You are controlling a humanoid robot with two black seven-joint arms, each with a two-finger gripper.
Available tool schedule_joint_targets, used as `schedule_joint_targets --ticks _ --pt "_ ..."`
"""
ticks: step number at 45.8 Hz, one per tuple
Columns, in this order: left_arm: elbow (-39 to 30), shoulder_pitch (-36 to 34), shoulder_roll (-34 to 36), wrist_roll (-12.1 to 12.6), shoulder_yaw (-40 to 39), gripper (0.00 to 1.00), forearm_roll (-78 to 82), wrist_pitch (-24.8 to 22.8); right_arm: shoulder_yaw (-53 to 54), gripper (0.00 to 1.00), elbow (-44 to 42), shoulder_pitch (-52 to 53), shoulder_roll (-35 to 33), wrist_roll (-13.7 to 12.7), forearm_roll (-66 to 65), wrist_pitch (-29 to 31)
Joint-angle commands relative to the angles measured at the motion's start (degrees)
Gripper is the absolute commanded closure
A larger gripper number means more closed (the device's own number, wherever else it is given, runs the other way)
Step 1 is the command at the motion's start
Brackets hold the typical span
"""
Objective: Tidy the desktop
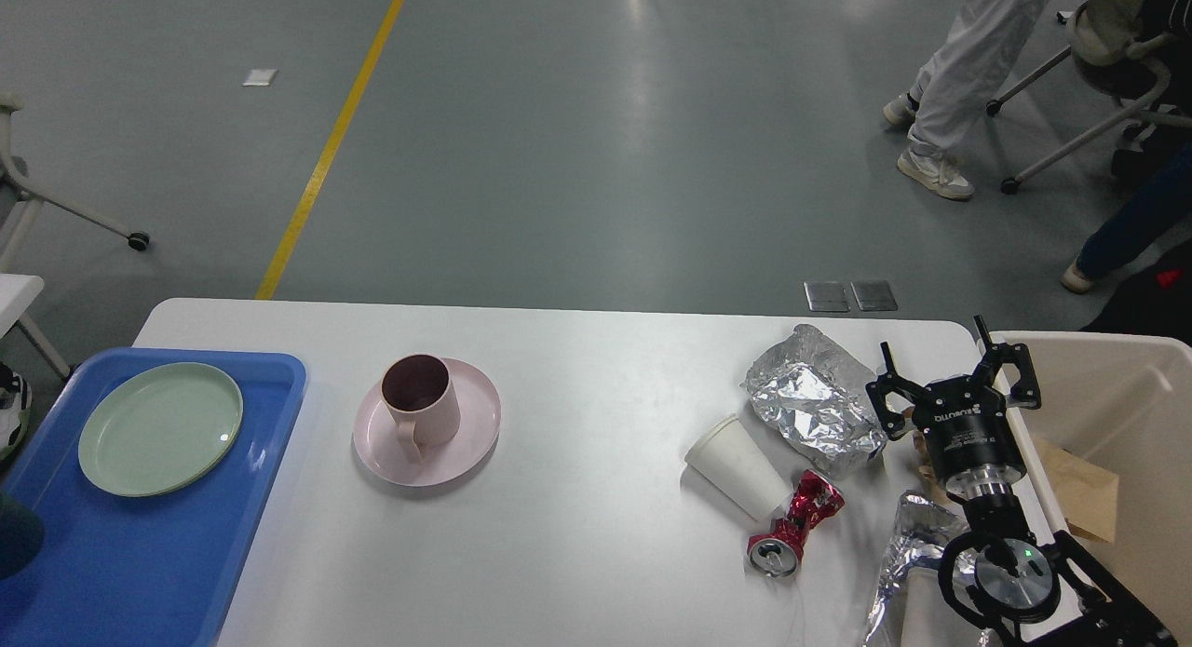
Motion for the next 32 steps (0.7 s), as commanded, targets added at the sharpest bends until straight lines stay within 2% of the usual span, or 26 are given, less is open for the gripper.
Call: schedule_joint_targets --ticks 1,12,18,22,26,27,32 --pt "0.6 1.7 -0.8 0.2 -1.4 1.00 0.0 -0.8 0.0 0.00 0.0 0.0 0.0 0.0 0.0 0.0" --pt "0.6 2.8 -1.0 0.5 -2.3 0.98 -0.1 -0.9 0.0 0.00 0.0 0.0 0.0 0.0 0.0 0.0" --pt "0.6 3.4 -0.9 0.6 -2.2 0.89 -0.5 -0.1 0.0 0.00 0.0 0.0 0.0 0.0 0.0 0.0" --pt "0.6 3.4 -1.0 0.6 -2.3 0.73 -0.7 0.2 0.0 0.00 0.0 0.0 0.0 0.0 0.0 0.0" --pt "0.6 3.4 -0.9 -0.2 -2.5 0.35 -2.1 0.9 0.0 0.00 0.0 0.0 0.0 0.0 0.0 0.0" --pt "0.6 3.4 -0.9 -0.1 -2.5 0.30 -3.1 1.1 0.0 0.00 0.0 0.0 0.0 0.0 0.0 0.0" --pt "0.0 3.5 -0.9 0.8 -2.0 0.18 -7.3 1.0 0.0 0.00 0.0 0.0 0.0 0.0 0.0 0.0"
